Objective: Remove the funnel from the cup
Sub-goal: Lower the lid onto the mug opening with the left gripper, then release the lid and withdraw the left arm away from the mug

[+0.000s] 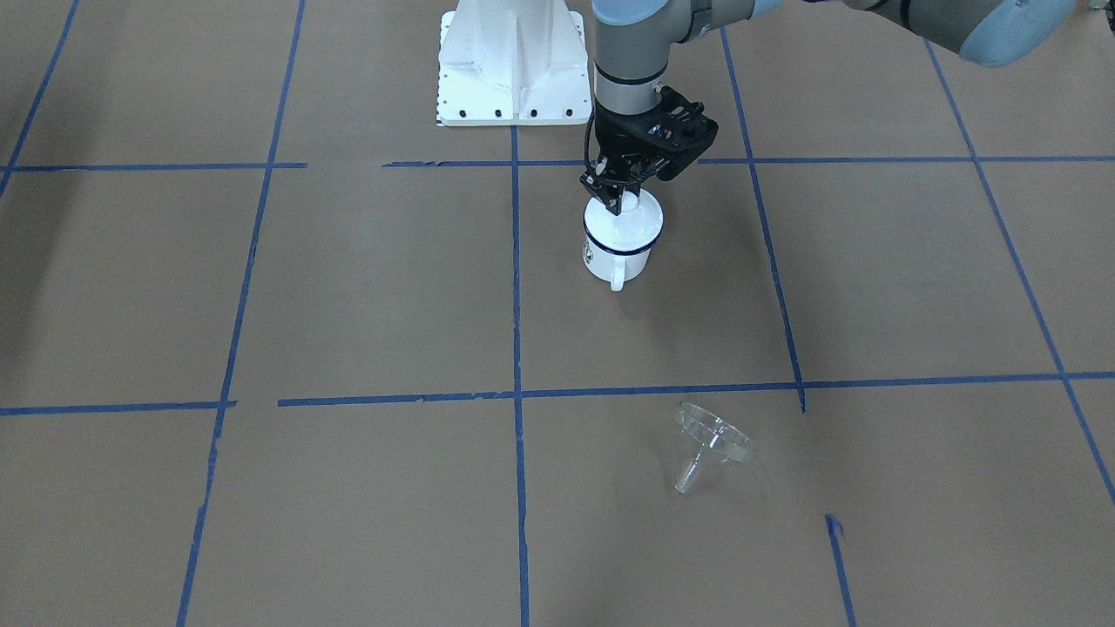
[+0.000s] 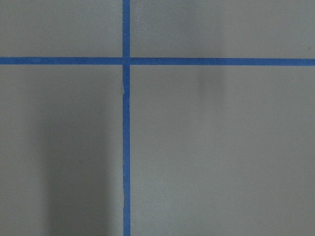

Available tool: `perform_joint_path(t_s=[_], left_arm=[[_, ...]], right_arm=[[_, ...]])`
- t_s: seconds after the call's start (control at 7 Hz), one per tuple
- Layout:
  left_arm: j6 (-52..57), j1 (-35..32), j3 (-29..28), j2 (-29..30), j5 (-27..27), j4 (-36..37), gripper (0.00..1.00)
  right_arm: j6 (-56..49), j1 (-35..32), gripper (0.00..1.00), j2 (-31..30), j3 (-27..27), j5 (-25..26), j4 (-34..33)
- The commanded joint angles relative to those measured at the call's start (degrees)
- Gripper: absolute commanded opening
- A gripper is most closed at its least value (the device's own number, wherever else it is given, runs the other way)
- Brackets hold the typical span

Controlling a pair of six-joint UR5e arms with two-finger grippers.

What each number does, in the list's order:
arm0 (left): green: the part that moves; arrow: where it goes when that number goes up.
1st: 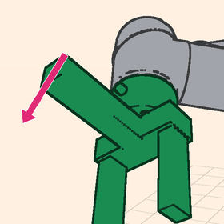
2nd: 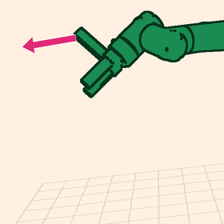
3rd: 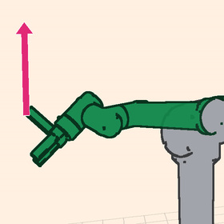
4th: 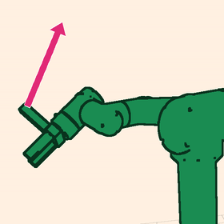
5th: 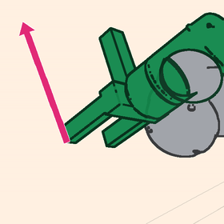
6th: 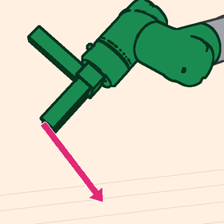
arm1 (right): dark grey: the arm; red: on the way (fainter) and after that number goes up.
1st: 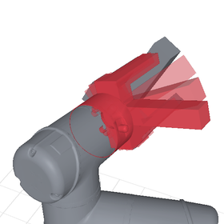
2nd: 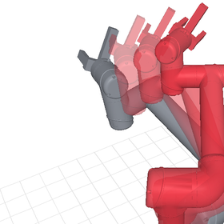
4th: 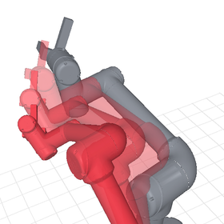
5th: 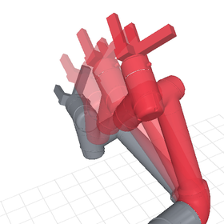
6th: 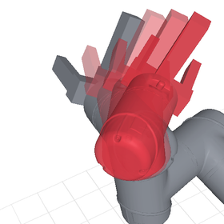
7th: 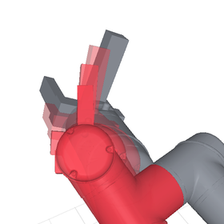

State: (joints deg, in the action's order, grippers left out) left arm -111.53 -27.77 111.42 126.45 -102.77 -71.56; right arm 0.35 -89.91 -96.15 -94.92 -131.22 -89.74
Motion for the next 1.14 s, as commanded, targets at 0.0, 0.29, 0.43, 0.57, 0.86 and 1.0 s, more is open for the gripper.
perform_joint_path(t_s=[0.0, 0.29, 0.43, 0.57, 0.86, 1.0], left_arm=[[0.78, -0.01, -0.06, -0.07, 0.02, 0.02, 1.0], [2.62, -0.18, 1.07, -0.15, 0.11, 0.28, 1.0], [8.47, -0.88, 3.87, -1.28, -0.06, 0.46, 1.0], [15.83, -4.54, 6.77, -3.56, -0.32, 0.2, 1.0], [38.03, -17.87, 8.12, -8.04, -11.59, -0.15, 1.0], [49.98, -25.94, 8.03, -11.28, -15.49, -0.15, 1.0]], right_arm=[[0.0, 0.0, 1.0, 0.0, 0.0, 0.0, 0.0], [0.0, 0.0, 1.0, 0.0, 0.0, 0.0, 0.0], [0.0, 0.0, 1.0, 0.0, 0.0, 0.0, 0.0], [0.0, 0.0, 1.0, 0.0, 0.0, 0.0, 0.0], [0.0, 0.0, 1.0, 0.0, 0.0, 0.0, 0.0], [0.0, 0.0, 1.0, 0.0, 0.0, 0.0, 0.0]])
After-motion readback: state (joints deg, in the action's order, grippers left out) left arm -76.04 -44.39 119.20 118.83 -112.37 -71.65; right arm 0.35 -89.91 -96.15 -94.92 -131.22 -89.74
